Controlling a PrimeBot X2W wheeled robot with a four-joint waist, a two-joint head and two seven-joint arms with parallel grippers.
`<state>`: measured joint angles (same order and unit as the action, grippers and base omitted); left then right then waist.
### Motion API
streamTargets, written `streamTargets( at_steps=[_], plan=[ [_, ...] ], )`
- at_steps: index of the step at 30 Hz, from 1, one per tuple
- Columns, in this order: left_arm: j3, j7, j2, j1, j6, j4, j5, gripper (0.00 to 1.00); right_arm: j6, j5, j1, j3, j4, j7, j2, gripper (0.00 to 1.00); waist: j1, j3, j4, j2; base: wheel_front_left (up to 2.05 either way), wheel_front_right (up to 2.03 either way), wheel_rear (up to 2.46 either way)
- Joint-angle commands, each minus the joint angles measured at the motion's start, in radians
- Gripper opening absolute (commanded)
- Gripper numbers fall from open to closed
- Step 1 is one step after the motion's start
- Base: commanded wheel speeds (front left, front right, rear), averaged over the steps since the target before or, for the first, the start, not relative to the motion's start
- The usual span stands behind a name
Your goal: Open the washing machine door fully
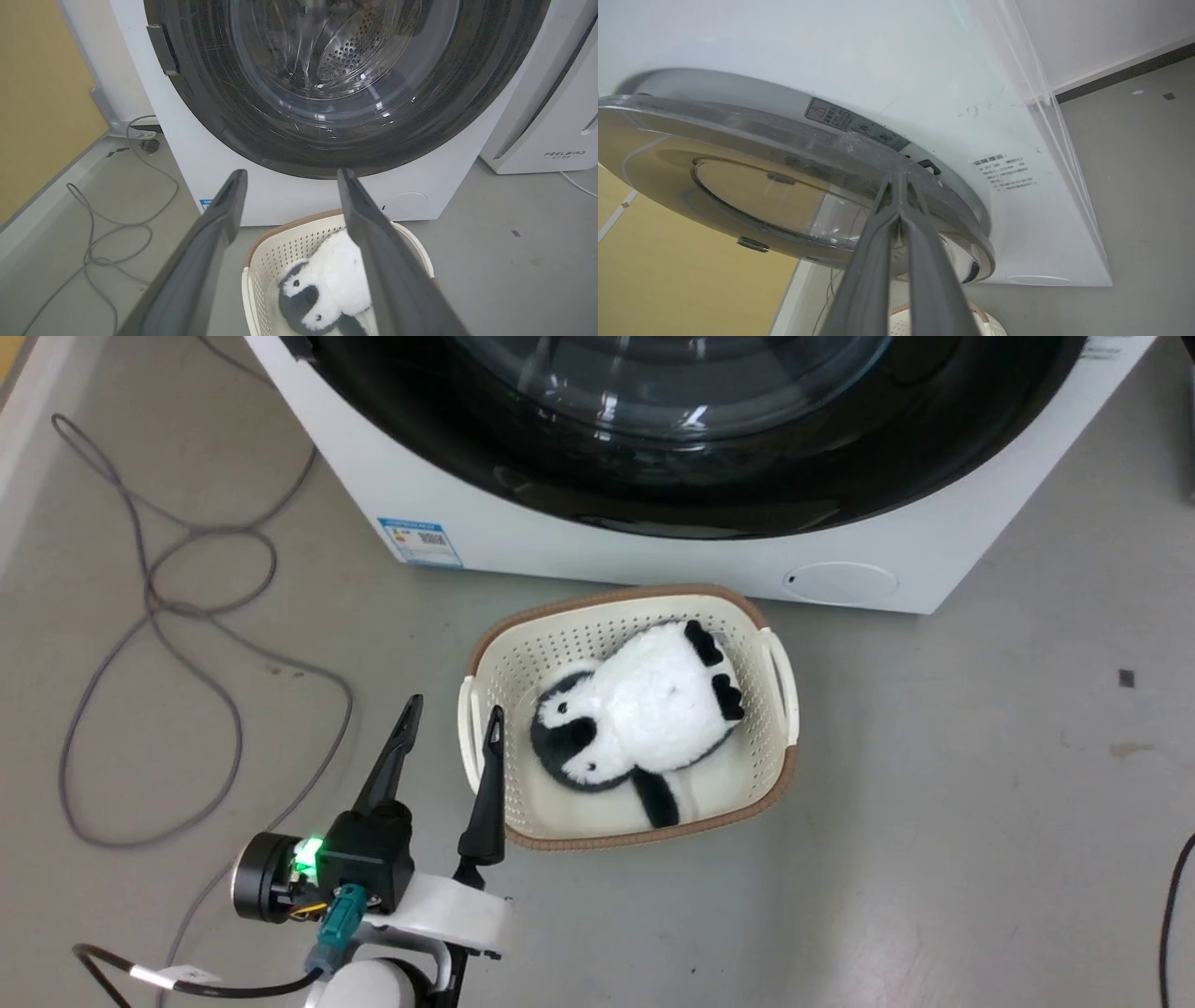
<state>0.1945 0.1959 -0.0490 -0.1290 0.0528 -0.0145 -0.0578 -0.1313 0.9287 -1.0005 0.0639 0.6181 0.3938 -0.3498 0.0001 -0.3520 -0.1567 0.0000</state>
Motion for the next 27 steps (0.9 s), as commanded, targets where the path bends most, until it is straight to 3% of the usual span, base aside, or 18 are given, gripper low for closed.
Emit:
streamTargets(
  at_steps=[1, 13, 27],
  plan=[
    [0.008, 0.009, -0.001, -0.022, 0.006, 0.003, -0.005, 1.00, 0.000, 0.022, -0.037, -0.001, 0.018, 0.010, -0.012, 0.00, -0.0001, -0.008, -0.007, 0.0000, 0.00, 0.00, 0.00],
    [0.042, 0.034, -0.001, -0.044, 0.018, 0.002, -0.023, 1.00, 0.000, 0.113, -0.218, 0.003, 0.174, 0.108, -0.056, 0.00, -0.0001, -0.067, -0.037, 0.0000, 0.00, 0.00, 0.00],
    [0.084, 0.063, -0.001, -0.066, 0.028, 0.002, -0.034, 1.00, 0.001, 0.253, -0.376, -0.009, 0.321, 0.292, -0.062, 0.00, -0.0001, -0.117, -0.064, 0.0000, 0.00, 0.00, 0.00]
  ],
)
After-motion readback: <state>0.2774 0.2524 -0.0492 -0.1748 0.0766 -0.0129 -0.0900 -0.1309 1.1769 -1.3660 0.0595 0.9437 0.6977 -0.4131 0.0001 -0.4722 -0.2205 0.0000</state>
